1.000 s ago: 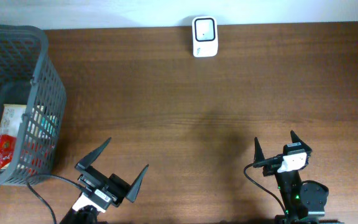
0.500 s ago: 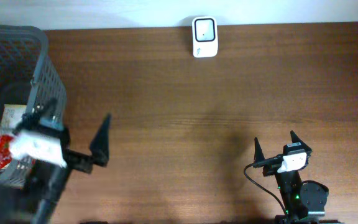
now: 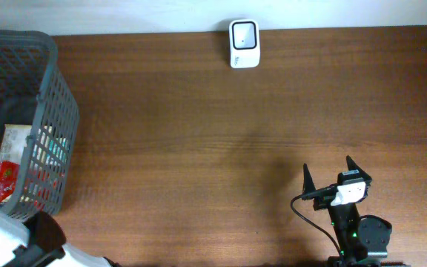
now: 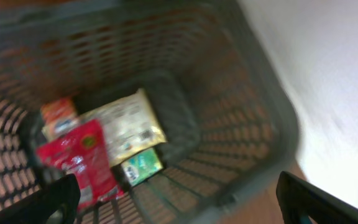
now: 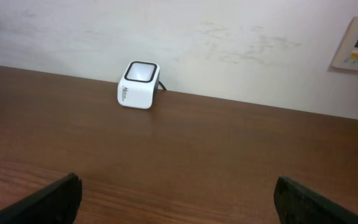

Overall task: Scan the item barcode
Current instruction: 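Reach the left gripper into the basket and grasp the red snack bag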

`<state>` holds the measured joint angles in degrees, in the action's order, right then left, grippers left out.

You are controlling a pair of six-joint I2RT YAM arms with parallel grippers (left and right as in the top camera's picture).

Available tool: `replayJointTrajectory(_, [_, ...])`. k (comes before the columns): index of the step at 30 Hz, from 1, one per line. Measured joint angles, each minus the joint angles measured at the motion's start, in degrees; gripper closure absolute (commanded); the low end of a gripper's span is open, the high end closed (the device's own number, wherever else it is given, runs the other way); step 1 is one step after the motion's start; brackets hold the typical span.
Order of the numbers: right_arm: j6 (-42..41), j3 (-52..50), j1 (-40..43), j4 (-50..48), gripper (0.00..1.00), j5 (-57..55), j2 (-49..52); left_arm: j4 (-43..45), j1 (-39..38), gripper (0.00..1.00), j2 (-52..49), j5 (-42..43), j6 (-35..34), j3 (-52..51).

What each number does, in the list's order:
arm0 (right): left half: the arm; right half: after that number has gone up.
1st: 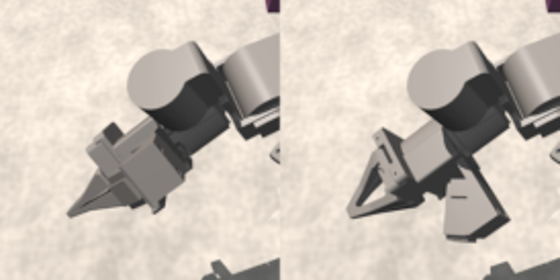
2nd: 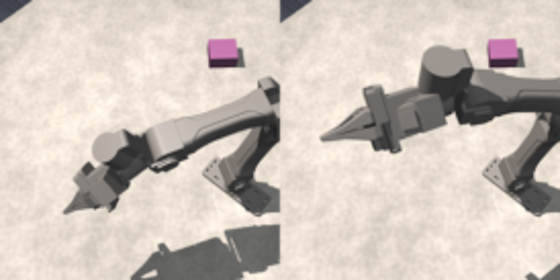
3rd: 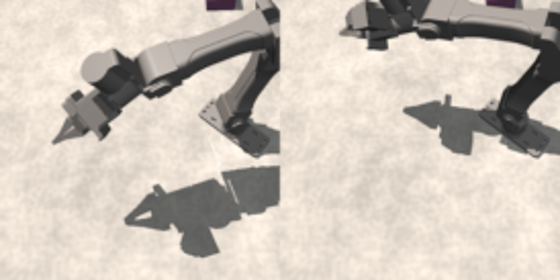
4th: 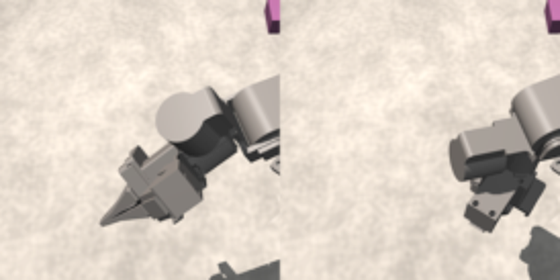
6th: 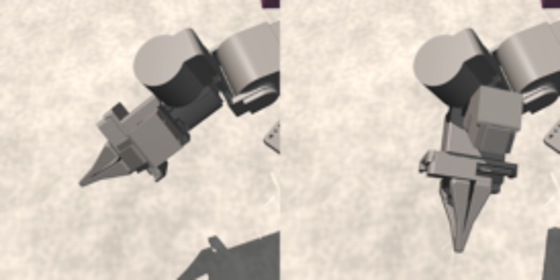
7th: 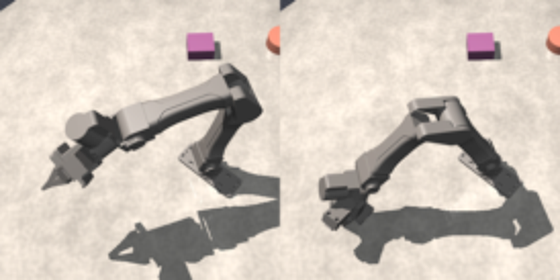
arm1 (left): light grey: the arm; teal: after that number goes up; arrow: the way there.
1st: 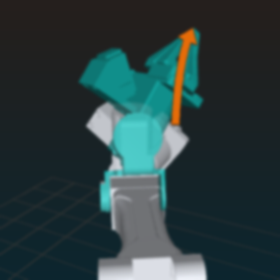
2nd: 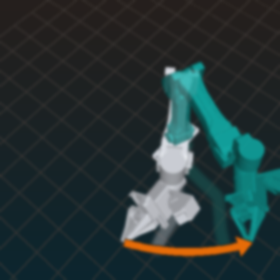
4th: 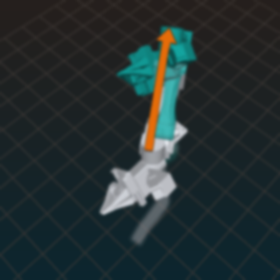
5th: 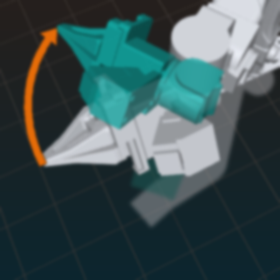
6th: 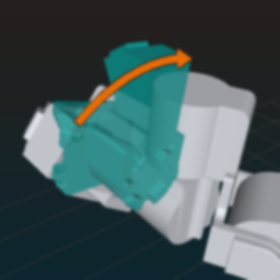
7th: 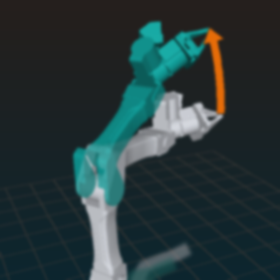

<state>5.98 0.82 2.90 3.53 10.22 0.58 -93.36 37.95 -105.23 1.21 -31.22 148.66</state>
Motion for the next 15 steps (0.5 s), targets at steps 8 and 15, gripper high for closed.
replayJointTrajectory(8, [-0.02, 0.02, 0.0, 0.0, 0.02, 0.0, 0.0, -1.62, 5.16, 0.01, -8.09, 0.66, -0.76, -13.73])
replayJointTrajectory(15, [-0.02, 0.0, 0.0, 0.0, 0.01, 0.0, 0.0, 11.19, 4.9, 0.01, -9.66, -0.2, -1.14, -35.98])
